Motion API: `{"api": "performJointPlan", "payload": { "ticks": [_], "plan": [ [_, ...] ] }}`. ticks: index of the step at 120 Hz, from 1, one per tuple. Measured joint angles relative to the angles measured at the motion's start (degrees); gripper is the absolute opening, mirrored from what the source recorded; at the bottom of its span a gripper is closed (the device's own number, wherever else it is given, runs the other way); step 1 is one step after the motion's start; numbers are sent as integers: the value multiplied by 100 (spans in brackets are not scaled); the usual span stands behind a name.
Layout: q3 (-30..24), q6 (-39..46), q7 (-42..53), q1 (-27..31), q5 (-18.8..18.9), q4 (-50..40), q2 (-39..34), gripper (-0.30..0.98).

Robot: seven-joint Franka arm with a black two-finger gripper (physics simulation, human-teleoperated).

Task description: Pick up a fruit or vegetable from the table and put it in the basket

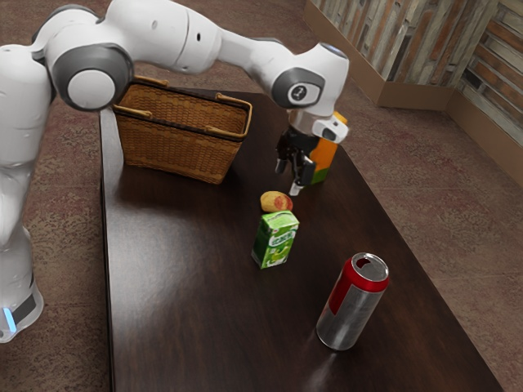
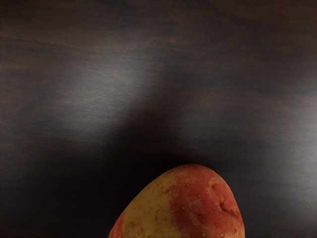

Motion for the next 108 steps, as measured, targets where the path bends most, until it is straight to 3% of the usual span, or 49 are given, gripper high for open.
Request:
{"api": "performJointPlan", "payload": {
  "ticks": [93,108],
  "plan": [
    [-144,628,-45,-4,21,-753,-72,69],
    [-151,711,-39,-4,21,-816,-63,63]
  ]
}}
